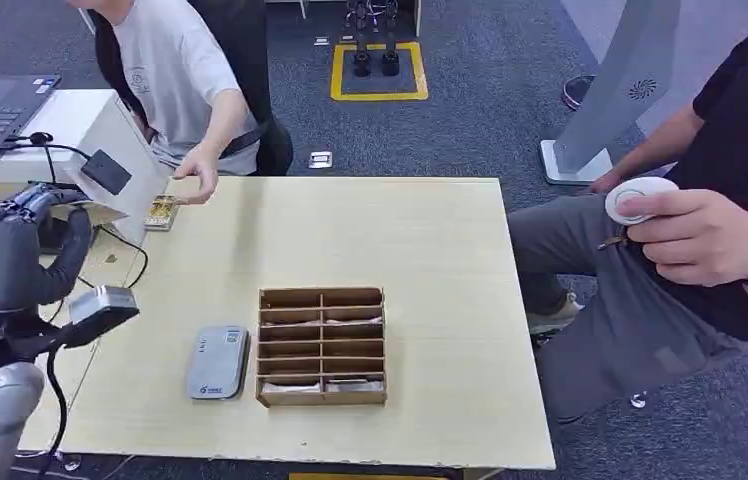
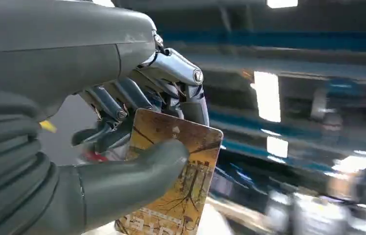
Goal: Pass the card to the sensor for recognition and then transmit it.
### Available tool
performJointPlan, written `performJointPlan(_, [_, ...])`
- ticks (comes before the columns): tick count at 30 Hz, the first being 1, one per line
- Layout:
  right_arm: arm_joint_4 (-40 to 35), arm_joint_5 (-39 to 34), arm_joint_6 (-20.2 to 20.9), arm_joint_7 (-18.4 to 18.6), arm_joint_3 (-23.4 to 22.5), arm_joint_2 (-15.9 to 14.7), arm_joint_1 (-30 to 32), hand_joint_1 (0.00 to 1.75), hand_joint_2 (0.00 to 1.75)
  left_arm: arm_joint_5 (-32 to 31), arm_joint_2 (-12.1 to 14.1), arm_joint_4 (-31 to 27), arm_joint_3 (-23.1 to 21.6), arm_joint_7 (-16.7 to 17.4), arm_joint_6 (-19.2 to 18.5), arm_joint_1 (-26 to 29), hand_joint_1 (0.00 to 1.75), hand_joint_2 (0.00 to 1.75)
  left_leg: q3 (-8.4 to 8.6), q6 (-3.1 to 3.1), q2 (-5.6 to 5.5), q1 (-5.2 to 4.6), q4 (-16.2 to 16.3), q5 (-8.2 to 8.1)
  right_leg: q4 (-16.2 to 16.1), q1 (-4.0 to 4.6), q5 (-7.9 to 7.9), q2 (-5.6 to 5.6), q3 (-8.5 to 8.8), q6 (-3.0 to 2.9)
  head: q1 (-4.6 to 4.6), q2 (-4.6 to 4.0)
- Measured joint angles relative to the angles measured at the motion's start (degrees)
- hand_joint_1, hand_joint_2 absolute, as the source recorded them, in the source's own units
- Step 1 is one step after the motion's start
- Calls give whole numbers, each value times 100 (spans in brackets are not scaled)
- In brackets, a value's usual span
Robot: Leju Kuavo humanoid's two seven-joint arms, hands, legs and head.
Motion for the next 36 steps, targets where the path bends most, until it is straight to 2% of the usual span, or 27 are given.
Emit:
performJointPlan(1, [2, 24, 15, 11, 11, 4, -20, 0, 175, -385, -33, 256, 0, 208, 112, -91, 175, 175, 0, -3, -1, 0, 0, 2, 0, 0, 1, -1, 0, 0, 0, 2])
performJointPlan(3, [4, 42, 22, 59, 66, 7, -65, 0, 175, -755, -114, 820, -4, 470, 318, -306, 175, 175, 0, 0, 2, 0, 1, 5, 0, 0, 6, 2, -1, -6, 2, 2])
performJointPlan(5, [4, 46, 24, 61, 109, 7, -96, 0, 175, -929, -188, 1323, -20, 587, 475, -482, 175, 175, -1, -1, 5, 0, 1, 6, 0, 0, 12, 3, -1, -12, 2, 0])
performJointPlan(9, [11, 46, 31, 105, 138, 7, -109, 0, 175, -949, -267, 1846, -48, 648, 613, -587, 175, 175, -1, -1, 11, -1, 3, 5, -1, 0, 12, 10, -5, -12, 2, 0])
performJointPlan(17, [13, 33, 28, 96, 140, 7, -107, 0, 175, -940, -359, 2229, -59, 679, 633, -679, 175, 175, -8, 0, 12, 0, 3, 4, -1, 0, 11, 10, -14, -12, 0, 2])
performJointPlan(30, [13, -37, 26, 77, 140, 7, -109, 0, 175, -623, -431, 2450, -197, 611, 613, -761, 175, 175, -9, 0, 17, 0, 3, 4, 0, 0, 12, 16, -15, -13, 0, 2])
performJointPlan(31, [13, -39, 22, 77, 140, 7, -108, 0, 175, -584, -431, 2450, -197, 602, 613, -760, 12, 175, -9, 0, 17, 0, 3, 4, -1, 0, 11, 16, -16, -13, 0, 0])
performJointPlan(32, [13, -39, 22, 77, 140, 7, -108, 0, 175, -534, -431, 2450, -199, 576, 611, -760, 0, 175, -11, 0, 17, 0, 3, 4, -1, 1, 11, 16, -17, -13, 0, 0])
performJointPlan(36, [13, -41, 20, 72, 140, 7, -110, 0, 175, -466, -431, 2450, -199, 557, 622, -758, 0, 175, -11, 0, 16, 0, 3, 4, -1, 1, 11, 15, -16, -13, 0, 0])
